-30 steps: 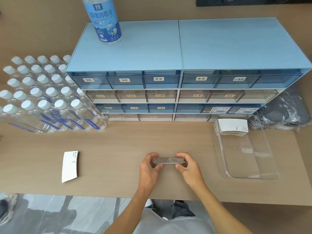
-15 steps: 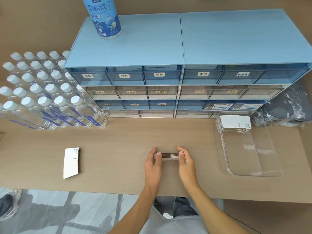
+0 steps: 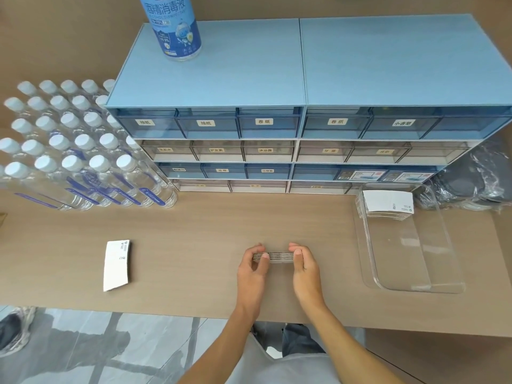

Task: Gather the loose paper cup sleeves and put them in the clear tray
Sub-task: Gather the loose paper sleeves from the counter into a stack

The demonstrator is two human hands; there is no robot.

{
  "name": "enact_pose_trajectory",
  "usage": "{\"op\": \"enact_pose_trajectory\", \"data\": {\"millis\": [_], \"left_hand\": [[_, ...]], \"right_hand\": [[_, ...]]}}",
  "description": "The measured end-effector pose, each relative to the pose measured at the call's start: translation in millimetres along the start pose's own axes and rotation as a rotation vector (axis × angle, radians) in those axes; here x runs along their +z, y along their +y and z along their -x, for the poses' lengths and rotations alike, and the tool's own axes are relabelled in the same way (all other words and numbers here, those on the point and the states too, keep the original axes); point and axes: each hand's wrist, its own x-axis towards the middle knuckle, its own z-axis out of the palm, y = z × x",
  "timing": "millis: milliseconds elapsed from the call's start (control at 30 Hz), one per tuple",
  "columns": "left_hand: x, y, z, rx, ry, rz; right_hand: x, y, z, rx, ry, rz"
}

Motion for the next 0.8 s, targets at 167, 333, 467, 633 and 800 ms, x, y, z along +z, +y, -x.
{"op": "enact_pose_trajectory", "data": {"millis": [167,333,467,633,800], "left_hand": [[-4,-2,-1,0.038,-0.046,-0.120],[-3,-4,-7,0.060,-0.006,-0.179],[-3,-3,-10,0.064,-0.006,-0.267],[-3,0,-10,0.077,0.014,-0.339],[-2,5,-9,0.066,0.024,-0.371]], "right_hand": [[1,-1,-1,-0.011,0.012,0.018],[-2,-3,-1,-0.020,-0.014,0.035],[-10,-5,1,-0.014,-0.106,0.061],[-21,-8,1,-0.042,-0.232,0.195],[-20,-10,1,-0.069,-0.179,0.285]]}}
